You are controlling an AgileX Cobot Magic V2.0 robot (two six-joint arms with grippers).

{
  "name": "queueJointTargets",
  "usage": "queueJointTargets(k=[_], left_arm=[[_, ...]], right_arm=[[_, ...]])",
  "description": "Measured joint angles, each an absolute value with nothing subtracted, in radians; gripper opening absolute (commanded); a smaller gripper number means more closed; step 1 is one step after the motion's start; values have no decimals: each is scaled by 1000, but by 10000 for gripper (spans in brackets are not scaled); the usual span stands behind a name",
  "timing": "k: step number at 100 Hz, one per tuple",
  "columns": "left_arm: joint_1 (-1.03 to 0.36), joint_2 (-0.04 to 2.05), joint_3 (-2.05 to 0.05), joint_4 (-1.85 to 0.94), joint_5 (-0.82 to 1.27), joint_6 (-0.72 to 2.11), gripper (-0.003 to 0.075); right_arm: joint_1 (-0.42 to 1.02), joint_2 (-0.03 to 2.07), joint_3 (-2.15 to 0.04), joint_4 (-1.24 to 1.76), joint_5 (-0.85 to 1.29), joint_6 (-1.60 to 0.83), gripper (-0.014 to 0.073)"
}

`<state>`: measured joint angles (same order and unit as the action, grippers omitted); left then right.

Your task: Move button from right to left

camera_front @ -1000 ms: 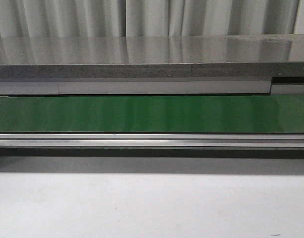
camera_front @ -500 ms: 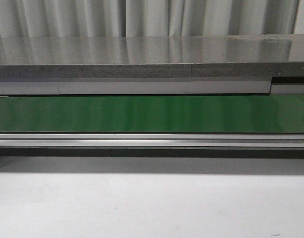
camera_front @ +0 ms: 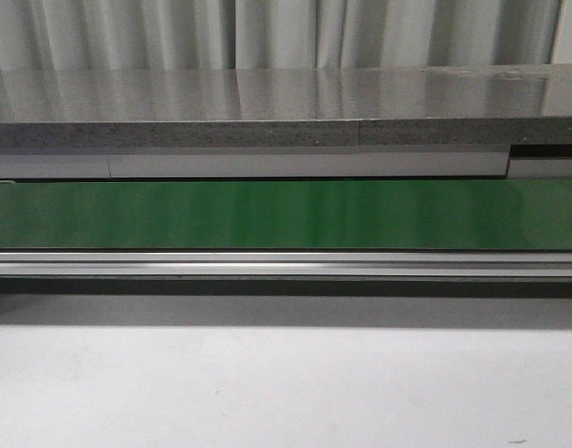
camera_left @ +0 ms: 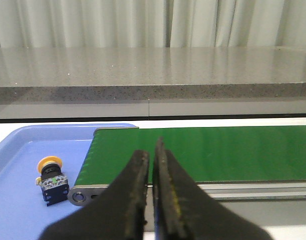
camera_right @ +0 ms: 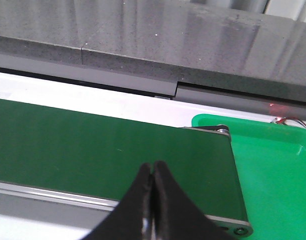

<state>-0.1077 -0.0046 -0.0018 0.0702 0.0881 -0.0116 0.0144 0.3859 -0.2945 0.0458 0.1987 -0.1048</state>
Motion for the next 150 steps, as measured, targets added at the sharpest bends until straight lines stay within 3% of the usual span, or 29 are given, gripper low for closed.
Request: queueJointTargets(k=[60, 150], left_arm=[[-108, -5, -2, 70, 88, -12, 5], [-108, -5, -2, 70, 88, -12, 5]], right_arm=[[30, -1, -20, -31, 142, 7, -68], [30, -8, 29, -33, 120, 7, -68]])
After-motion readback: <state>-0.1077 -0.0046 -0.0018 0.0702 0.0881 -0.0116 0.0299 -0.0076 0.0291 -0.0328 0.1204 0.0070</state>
